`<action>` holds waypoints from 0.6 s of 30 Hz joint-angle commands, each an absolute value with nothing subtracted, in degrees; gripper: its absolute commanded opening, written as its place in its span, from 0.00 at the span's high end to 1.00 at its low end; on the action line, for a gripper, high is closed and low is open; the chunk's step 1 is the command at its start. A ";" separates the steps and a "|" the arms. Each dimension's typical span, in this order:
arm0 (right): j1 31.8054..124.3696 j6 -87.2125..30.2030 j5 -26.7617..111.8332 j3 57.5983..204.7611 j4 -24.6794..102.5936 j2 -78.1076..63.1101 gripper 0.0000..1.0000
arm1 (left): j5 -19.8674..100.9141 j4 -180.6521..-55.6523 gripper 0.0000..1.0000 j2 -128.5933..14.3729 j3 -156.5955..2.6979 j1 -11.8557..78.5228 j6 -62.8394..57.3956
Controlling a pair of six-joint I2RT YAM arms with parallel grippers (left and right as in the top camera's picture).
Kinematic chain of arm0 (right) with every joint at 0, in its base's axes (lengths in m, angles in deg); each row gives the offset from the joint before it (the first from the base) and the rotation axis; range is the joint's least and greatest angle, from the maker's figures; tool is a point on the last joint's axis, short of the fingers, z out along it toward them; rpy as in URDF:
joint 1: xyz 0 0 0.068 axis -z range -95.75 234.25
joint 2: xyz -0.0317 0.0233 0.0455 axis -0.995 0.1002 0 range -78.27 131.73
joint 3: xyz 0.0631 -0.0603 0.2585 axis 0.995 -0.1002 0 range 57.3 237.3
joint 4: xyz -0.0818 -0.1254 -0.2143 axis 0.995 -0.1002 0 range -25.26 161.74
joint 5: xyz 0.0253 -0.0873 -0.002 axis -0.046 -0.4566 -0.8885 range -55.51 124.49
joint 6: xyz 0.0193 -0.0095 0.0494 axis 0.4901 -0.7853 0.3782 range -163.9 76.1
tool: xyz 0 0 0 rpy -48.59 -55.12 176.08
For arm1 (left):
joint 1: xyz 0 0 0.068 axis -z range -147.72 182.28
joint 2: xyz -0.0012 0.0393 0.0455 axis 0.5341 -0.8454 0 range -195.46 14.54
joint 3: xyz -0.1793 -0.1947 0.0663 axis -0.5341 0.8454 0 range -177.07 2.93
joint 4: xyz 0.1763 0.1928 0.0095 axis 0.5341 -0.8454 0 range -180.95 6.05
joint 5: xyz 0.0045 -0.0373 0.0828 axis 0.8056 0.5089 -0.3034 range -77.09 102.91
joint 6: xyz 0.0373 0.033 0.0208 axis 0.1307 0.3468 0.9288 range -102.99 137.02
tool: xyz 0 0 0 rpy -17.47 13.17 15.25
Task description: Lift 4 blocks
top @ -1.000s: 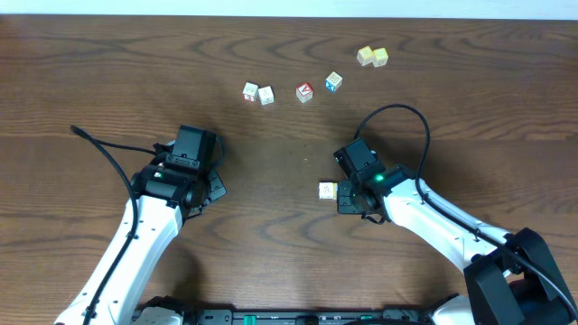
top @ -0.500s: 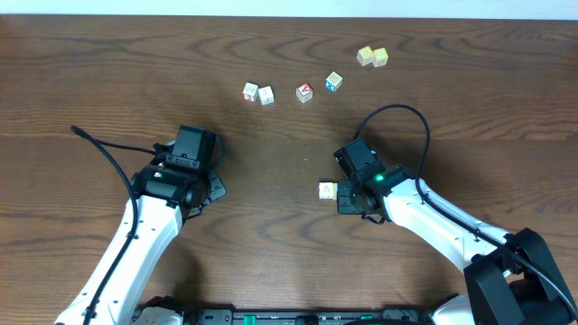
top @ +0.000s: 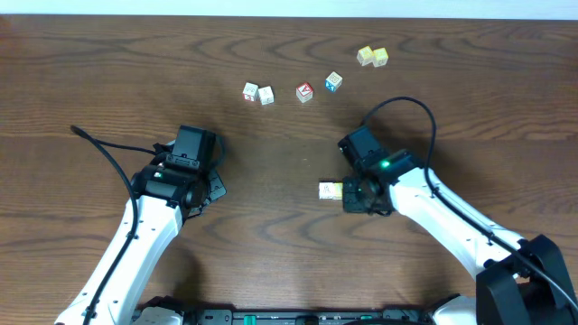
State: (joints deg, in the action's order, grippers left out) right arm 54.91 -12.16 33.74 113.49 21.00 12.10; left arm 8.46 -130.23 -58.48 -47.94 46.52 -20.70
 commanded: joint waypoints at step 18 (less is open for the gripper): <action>62.47 -21.23 38.68 108.15 23.56 11.33 0.98 | 8.37 -129.97 0.85 -58.78 -47.94 46.17 -21.44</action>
